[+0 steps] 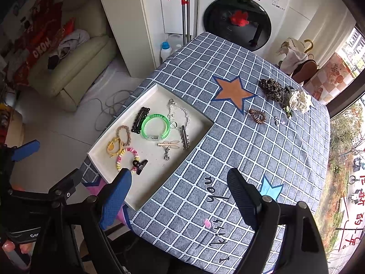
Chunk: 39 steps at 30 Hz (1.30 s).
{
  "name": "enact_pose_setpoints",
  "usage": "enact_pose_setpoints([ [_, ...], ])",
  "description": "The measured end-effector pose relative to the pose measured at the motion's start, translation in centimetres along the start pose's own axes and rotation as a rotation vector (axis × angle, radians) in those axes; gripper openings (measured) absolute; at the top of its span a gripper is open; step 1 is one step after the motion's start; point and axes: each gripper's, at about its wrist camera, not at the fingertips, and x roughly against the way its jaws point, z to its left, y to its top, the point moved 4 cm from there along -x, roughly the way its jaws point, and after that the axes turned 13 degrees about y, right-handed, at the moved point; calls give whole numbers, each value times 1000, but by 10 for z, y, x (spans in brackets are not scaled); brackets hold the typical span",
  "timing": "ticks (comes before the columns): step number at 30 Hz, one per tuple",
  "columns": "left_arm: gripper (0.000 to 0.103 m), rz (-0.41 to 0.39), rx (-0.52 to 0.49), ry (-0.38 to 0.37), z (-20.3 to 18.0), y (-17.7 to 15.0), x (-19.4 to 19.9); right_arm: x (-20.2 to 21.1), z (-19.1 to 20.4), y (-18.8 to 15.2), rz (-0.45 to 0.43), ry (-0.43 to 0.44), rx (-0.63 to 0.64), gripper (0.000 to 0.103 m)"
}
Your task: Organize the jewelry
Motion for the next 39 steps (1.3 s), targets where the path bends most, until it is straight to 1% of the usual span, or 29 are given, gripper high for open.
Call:
enact_pose_setpoints([
  [39,103,1,-5,1,3,3,-4,-2,2,2,0,-1,-5,88],
])
